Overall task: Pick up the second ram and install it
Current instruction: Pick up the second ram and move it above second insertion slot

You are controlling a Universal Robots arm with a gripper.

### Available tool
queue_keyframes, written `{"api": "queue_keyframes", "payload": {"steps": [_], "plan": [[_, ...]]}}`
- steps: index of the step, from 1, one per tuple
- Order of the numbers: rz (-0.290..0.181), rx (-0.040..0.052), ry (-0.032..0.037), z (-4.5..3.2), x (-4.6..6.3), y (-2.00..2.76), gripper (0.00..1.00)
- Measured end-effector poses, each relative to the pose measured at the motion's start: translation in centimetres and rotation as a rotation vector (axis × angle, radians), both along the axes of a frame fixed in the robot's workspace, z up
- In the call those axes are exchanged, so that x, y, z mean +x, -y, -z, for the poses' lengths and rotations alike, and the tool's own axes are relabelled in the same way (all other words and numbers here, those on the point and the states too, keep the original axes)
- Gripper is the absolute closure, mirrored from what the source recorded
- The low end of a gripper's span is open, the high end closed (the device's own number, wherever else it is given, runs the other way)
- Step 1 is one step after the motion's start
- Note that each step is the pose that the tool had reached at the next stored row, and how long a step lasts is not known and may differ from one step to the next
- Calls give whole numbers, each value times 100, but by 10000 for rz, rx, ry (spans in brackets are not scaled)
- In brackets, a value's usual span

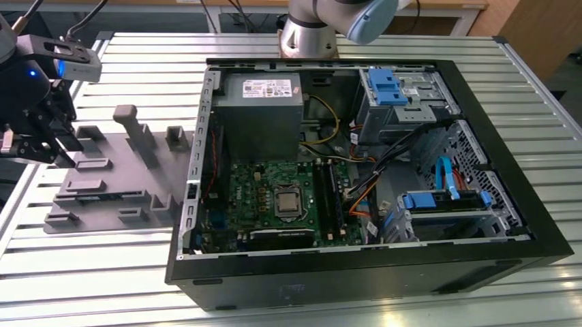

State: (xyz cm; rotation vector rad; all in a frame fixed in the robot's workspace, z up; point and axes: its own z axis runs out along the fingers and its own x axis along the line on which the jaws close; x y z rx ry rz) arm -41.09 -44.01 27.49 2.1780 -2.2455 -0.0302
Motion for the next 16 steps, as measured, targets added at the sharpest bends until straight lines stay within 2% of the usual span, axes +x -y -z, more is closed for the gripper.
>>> {"api": "queue_keyframes", "payload": {"steps": [10, 11, 16], "plan": [[0, -2, 1, 2, 0, 1, 60], [-1, -3, 2, 3, 0, 1, 55], [-63, -5, 2, 11, 0, 9, 55]]}}
